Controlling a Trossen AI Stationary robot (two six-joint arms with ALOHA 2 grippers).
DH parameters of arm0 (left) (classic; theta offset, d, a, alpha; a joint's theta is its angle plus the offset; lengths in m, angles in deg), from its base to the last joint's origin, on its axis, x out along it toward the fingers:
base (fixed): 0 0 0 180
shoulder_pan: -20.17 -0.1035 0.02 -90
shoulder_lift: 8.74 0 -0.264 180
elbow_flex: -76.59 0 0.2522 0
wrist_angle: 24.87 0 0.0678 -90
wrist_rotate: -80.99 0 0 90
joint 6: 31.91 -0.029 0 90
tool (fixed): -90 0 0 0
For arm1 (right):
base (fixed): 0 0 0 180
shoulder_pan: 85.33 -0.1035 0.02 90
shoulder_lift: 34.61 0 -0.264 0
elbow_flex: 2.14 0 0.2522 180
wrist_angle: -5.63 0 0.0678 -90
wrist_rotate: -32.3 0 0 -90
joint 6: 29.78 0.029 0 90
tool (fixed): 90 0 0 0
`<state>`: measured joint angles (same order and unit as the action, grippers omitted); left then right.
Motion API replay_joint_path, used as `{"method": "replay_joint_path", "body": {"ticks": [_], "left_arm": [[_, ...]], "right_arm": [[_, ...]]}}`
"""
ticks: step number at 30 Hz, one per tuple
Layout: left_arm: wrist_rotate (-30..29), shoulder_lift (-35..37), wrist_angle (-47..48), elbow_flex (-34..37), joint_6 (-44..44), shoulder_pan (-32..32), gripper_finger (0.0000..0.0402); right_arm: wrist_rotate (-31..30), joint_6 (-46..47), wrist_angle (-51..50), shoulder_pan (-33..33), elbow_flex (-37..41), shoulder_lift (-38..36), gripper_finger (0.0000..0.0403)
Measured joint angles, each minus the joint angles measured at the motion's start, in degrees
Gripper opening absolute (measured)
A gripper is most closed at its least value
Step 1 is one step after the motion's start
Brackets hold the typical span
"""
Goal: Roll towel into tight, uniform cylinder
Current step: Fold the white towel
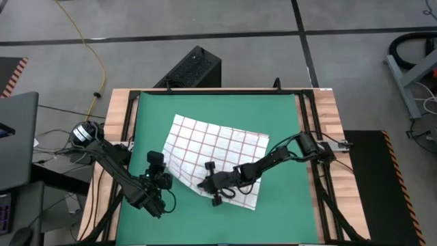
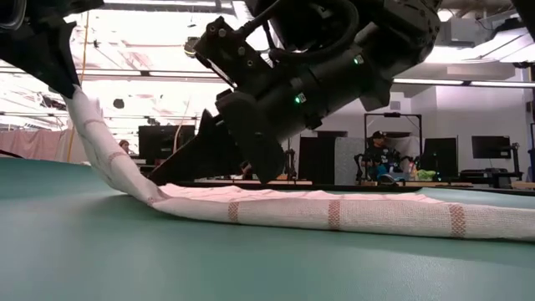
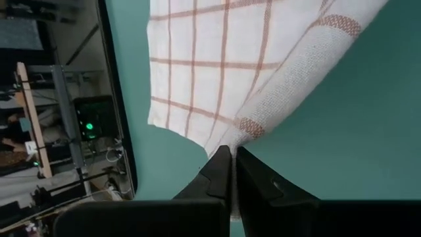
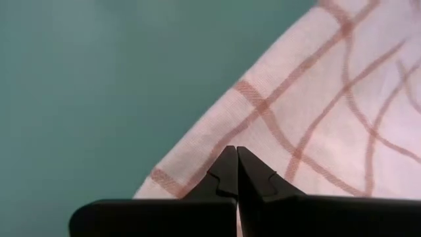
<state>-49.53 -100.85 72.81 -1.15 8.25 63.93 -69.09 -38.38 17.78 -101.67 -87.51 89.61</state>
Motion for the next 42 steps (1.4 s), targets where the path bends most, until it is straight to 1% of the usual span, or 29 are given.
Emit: {"method": "replay_joint_path", "body": {"ticks": [3,8,14,17,19,26,30,32,34,36,40,42], "left_arm": [[-1.66,0.0,-0.87,0.0,-0.09,-0.11,0.0],[-3.61,0.0,-2.78,0.0,-0.31,-0.13,0.0],[-8.21,0.0,-6.43,0.0,-3.08,-0.99,0.0],[-10.03,0.0,-9.34,0.0,-5.57,-1.85,0.0],[-11.33,0.0,-11.62,0.0,-7.6,-2.52,0.0],[-13.17,0.0,-20.89,-0.04,-15.52,-4.06,0.0],[-13.26,0.0,-23.89,-0.09,-19.42,-4.2,0.0],[-14.6,0.0,-25.03,-0.09,-21.15,-4.2,0.0],[-15.84,0.0,-26.03,-0.28,-22.69,-4.19,0.0],[-16.36,0.0,-26.34,-1.16,-23.46,-4.2,0.0],[-16.33,0.0,-26.65,-3.47,-24.99,-3.95,0.0],[-16.15,0.0,-27.11,-4.56,-26.37,-3.9,0.0]], "right_arm": [[1.64,0.48,-0.55,-0.24,0.0,0.0,0.0013],[2.6,1.02,-2.46,-0.44,0.0,0.0,0.0013],[4.83,1.05,-2.43,-0.54,0.0,0.0,0.0013],[6.92,1.67,-2.28,-0.52,0.0,0.0,0.0013],[7.13,2.48,-3.14,-0.54,-0.01,0.11,0.0013],[9.95,4.04,-0.95,-0.43,-1.79,5.26,0.0013],[9.95,2.38,-2.3,-0.72,-3.28,5.18,0.0013],[9.89,0.85,-3.26,-0.89,-3.74,4.41,0.0013],[9.03,-0.86,-5.43,-1.07,-3.63,2.63,0.0013],[6.42,-1.94,-8.02,-1.43,-3.54,0.51,0.0013],[-1.79,-2.09,-16.12,-2.66,-3.64,-5.25,0.0013],[-6.84,-0.08,-22.3,-3.74,-3.23,-7.92,0.0013]]}}
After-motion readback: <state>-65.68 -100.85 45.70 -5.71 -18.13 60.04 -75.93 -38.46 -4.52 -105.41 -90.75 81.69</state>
